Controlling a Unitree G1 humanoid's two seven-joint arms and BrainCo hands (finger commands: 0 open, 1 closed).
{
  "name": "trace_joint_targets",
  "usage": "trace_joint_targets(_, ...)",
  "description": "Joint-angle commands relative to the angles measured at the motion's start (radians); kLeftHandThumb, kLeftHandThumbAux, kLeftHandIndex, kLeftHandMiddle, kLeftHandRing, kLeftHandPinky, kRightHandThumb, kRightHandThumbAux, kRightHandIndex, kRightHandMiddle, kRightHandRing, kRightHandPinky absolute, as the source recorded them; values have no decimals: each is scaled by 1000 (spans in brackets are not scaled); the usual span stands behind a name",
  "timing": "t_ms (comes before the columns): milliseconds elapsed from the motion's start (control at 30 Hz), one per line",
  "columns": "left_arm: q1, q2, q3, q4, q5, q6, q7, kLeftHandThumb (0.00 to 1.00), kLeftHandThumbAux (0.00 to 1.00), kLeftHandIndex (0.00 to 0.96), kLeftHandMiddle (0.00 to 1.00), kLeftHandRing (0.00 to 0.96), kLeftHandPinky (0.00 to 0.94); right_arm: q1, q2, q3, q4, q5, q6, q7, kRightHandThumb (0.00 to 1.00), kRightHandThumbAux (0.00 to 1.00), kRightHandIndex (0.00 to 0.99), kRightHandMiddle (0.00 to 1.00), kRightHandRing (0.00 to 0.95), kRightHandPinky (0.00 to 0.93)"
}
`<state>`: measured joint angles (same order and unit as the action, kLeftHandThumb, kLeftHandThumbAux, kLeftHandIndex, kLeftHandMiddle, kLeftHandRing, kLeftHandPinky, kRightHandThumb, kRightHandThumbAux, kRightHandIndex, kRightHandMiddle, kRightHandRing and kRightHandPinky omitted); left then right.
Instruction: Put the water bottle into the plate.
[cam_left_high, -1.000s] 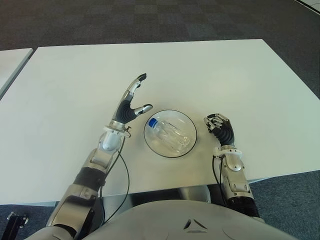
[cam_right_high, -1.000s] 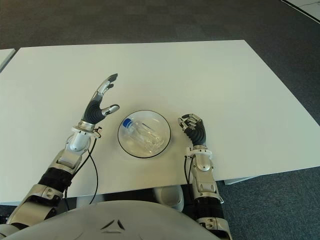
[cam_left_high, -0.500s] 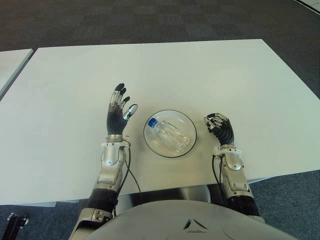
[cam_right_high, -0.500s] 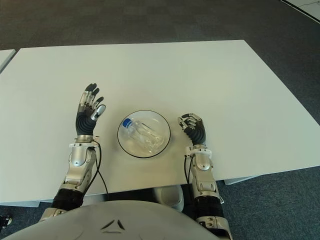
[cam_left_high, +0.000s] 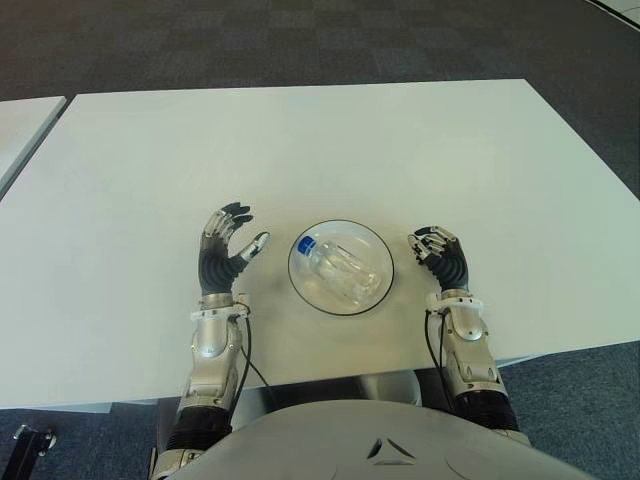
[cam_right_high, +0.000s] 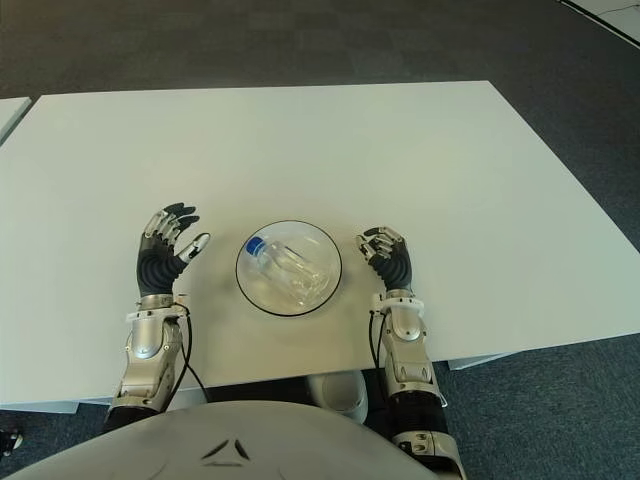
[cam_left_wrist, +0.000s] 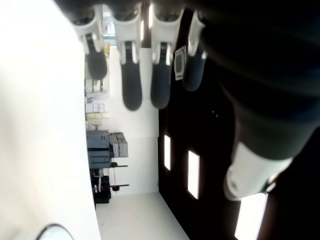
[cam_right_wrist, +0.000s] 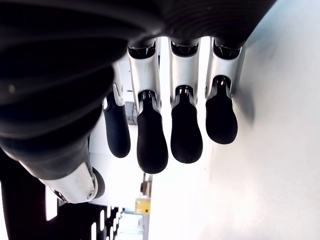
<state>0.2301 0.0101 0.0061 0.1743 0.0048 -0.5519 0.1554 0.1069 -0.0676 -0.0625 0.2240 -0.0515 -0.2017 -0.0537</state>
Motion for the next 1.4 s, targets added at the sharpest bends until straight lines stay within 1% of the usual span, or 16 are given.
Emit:
trace_joint_targets(33,29,-26,20,-16,32,59,35,444,785,347,382,415,475,15,-1,-1,38,5,33,8,705,729,438,703,690,688)
trace_joint_targets(67,31,-29,22,-20,37,66,39,494,771,362,392,423,480,15,-1,-2,38,6,33,8,705,729,438,703,690,689)
trace_joint_targets(100,34,-33,25,-24,43,73,45,565,752,382,407,435,487,14,-1,-2,38,6,34,9,705,729,438,703,690,689)
trace_joint_targets(133,36,-36,29,-22,51,74,52,613,739,398,439,453,496,13,-1,-2,39,5,36,9,705,729,438,703,690,689)
trace_joint_targets(233,37,-39,38,-6,71,73,71,671,722,420,506,507,536,10,-3,-2,43,6,36,11,705,729,438,704,691,690)
trace_joint_targets(300,31,-40,45,15,86,68,87,686,718,426,542,540,566,9,-4,-2,46,8,35,12,705,729,438,704,691,689)
trace_joint_targets(500,28,-44,49,37,145,76,133,702,714,434,630,622,637,7,-7,-4,48,12,33,18,705,729,438,704,690,684)
trace_joint_targets(700,49,-48,40,26,195,104,150,704,715,435,683,669,661,6,-7,-5,43,9,40,15,705,729,438,700,686,687)
trace_joint_targets(967,63,-43,33,20,203,142,130,705,716,436,712,698,677,6,-8,-3,40,8,40,18,705,729,438,700,687,690)
trace_joint_targets(1067,57,-35,32,44,197,151,120,704,716,437,722,706,681,6,-7,-3,35,10,44,20,705,729,439,699,685,688)
trace_joint_targets(1400,32,-17,22,112,187,140,101,698,719,438,731,715,698,5,-7,-1,28,14,53,27,705,729,439,701,688,691)
